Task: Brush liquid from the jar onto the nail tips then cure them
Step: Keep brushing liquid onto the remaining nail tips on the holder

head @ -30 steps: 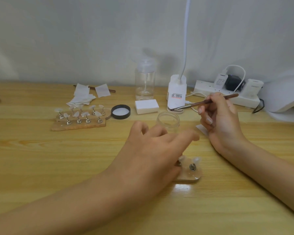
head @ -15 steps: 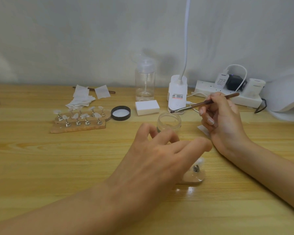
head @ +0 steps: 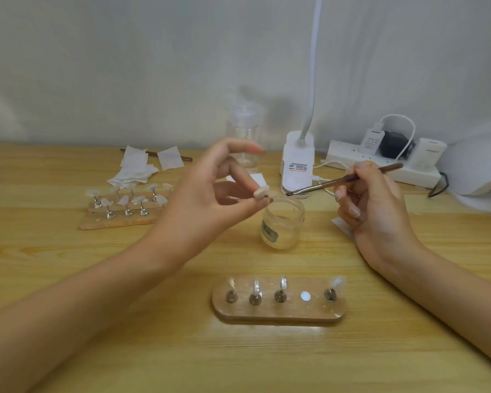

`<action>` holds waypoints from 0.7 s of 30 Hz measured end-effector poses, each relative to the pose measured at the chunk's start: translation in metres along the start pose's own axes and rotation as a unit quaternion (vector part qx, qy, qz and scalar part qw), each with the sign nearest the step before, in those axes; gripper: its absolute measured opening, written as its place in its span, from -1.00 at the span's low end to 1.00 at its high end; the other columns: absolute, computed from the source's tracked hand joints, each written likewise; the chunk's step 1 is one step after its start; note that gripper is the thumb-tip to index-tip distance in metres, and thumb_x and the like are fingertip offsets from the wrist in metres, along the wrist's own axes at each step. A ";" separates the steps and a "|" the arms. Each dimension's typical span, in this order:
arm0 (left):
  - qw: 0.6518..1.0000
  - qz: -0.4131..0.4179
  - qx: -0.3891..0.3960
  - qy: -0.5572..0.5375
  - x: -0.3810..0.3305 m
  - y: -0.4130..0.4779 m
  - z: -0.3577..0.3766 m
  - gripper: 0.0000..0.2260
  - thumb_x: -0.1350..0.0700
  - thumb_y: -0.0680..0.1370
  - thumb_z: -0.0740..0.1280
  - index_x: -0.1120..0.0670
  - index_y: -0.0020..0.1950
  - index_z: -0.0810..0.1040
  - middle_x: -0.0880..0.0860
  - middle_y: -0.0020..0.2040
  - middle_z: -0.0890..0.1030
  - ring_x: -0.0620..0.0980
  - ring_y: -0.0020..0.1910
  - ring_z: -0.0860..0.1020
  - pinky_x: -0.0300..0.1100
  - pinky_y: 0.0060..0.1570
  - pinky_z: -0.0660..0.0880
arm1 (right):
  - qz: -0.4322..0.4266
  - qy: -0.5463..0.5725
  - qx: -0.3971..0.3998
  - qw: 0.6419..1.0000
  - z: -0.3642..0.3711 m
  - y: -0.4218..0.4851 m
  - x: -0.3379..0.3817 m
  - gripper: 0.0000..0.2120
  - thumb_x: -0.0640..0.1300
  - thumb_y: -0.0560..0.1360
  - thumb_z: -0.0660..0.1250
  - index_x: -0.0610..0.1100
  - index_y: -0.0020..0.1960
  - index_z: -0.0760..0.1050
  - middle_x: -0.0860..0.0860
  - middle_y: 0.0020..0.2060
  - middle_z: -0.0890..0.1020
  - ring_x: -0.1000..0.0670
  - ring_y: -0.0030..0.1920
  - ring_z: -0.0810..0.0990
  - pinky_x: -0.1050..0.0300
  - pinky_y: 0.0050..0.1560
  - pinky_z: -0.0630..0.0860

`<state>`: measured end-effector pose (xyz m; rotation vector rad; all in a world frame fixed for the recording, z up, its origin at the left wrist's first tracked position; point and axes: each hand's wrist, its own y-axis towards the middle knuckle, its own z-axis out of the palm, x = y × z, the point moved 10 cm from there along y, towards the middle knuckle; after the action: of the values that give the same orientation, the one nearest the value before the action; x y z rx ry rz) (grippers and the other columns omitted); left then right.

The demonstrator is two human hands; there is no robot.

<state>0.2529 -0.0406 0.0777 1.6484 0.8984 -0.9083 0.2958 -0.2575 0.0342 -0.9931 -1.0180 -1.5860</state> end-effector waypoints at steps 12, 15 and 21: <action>0.999 0.012 -0.040 -0.021 0.027 -0.001 -0.009 -0.55 0.10 0.44 0.48 -0.06 0.29 0.47 -0.02 -0.14 0.69 -0.10 -0.08 0.65 -0.12 -0.17 0.50 | -0.017 -0.009 0.051 0.999 0.010 -0.001 0.001 -0.80 -0.10 0.64 0.16 -0.10 -0.16 0.38 -0.04 -0.45 0.56 0.08 -0.56 0.26 0.27 -0.51 0.23; 0.998 0.018 -0.059 -0.033 0.029 -0.002 -0.014 -0.52 0.13 0.45 0.49 -0.06 0.33 0.44 0.01 -0.12 0.70 -0.08 -0.06 0.68 -0.20 -0.18 0.55 | -0.017 -0.006 0.053 0.998 0.011 -0.001 0.001 -0.80 -0.11 0.64 0.16 -0.10 -0.15 0.37 -0.04 -0.45 0.56 0.08 -0.55 0.26 0.28 -0.50 0.25; 0.997 0.016 -0.062 -0.031 0.030 -0.004 -0.014 -0.42 0.16 0.45 0.51 -0.15 0.39 0.39 0.02 -0.11 0.71 0.00 -0.02 0.71 -0.20 -0.33 0.59 | -0.022 0.000 0.063 0.998 0.012 0.000 0.001 -0.80 -0.14 0.65 0.13 -0.11 -0.15 0.37 -0.06 -0.44 0.57 0.06 -0.55 0.27 0.27 -0.49 0.28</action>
<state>0.2649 -0.0226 0.0520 1.5161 0.8654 -0.8597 0.2973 -0.2465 0.0392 -0.8913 -1.1328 -1.5372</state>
